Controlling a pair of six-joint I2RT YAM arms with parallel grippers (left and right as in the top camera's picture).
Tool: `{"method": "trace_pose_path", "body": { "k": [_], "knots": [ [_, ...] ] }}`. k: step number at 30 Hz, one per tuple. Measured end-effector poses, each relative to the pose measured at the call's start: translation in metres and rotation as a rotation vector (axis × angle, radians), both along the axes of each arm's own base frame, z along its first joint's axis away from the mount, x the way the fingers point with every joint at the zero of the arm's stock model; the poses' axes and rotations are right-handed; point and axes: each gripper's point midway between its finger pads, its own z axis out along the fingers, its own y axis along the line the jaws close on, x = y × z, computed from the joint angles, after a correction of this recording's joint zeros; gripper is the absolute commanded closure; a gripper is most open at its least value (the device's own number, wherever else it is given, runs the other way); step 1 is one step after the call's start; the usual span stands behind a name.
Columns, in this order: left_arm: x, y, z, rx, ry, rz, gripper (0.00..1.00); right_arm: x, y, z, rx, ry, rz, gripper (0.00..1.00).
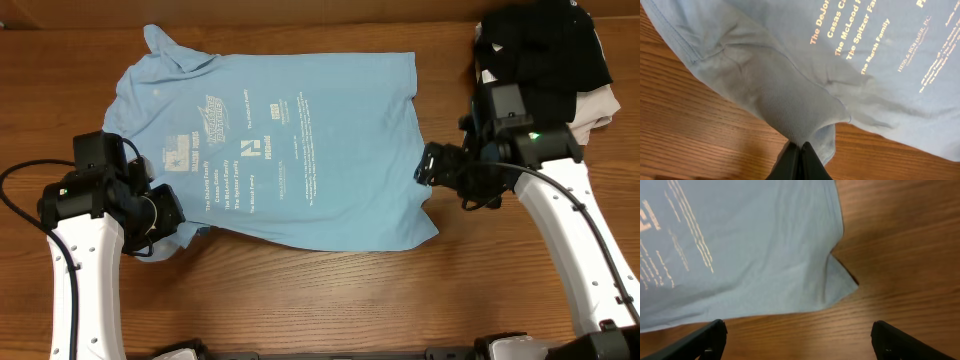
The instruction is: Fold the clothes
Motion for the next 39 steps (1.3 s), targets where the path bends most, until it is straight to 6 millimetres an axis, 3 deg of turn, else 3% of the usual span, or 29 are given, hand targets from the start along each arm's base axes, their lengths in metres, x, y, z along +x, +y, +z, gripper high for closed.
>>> {"method": "trace_pose_path", "body": {
  "k": [6, 15, 21, 25, 30, 39],
  "knots": [
    [-0.001, 0.000, 0.000, 0.002, 0.003, -0.014, 0.96, -0.016, 0.008, -0.038, 0.053, 0.070, 0.004, 0.09],
    [0.002, 0.001, 0.000, 0.011, -0.011, -0.024, 0.96, -0.047, 0.011, -0.105, 0.076, 0.151, -0.036, 0.24],
    [0.004, 0.002, 0.001, 0.013, -0.019, -0.024, 0.96, -0.060, -0.004, -0.132, -0.011, 0.185, -0.173, 0.24],
    [0.005, 0.002, 0.001, 0.015, -0.024, -0.024, 0.96, -0.058, -0.014, -0.143, -0.058, 0.164, -0.260, 0.29],
    [0.008, 0.003, 0.002, 0.022, -0.036, -0.023, 0.96, -0.054, -0.019, -0.152, -0.074, 0.132, -0.304, 0.48],
    [0.008, 0.005, 0.002, 0.030, -0.036, -0.022, 0.96, -0.037, -0.018, -0.154, -0.051, 0.046, -0.330, 0.53]
  ]
}}
